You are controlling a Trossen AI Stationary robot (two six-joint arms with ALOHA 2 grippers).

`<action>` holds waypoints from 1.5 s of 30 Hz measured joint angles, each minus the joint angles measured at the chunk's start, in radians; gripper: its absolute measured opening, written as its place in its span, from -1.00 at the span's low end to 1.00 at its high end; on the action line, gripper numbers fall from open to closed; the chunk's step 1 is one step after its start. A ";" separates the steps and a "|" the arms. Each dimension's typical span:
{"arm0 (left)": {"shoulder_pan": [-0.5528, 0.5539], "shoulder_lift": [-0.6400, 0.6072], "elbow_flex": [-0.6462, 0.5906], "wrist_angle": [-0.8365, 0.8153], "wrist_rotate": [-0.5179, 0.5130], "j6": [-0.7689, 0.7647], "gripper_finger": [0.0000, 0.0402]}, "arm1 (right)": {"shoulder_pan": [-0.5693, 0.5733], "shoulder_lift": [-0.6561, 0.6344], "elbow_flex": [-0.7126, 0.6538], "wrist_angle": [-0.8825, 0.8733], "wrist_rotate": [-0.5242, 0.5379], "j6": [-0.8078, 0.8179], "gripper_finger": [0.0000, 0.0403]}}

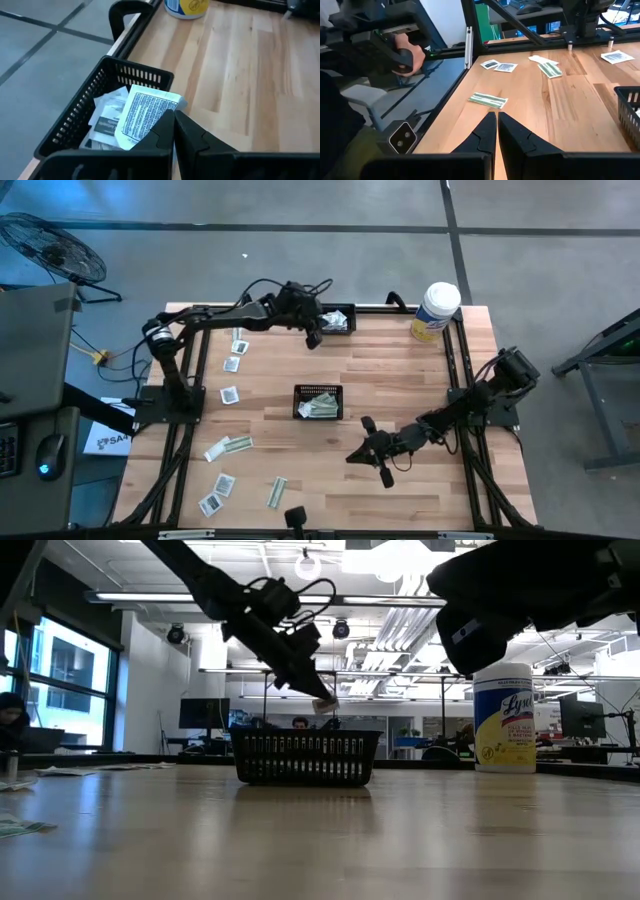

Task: Pick & Place First Aid Supplies
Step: Put the towelette pack into the top black basket, then put the bandage into the bottom black basket

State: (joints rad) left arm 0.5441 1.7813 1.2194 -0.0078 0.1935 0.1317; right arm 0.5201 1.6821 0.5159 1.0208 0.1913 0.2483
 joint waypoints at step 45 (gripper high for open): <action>-0.049 -0.121 0.087 -0.219 0.079 -0.005 -0.44 | -0.126 -0.006 0.113 -0.224 -0.013 -0.066 -0.94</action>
State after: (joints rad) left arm 0.4956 1.6605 1.3069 -0.2271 0.2724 0.1265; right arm 0.3945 1.6756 0.6288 0.7973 0.1782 0.1827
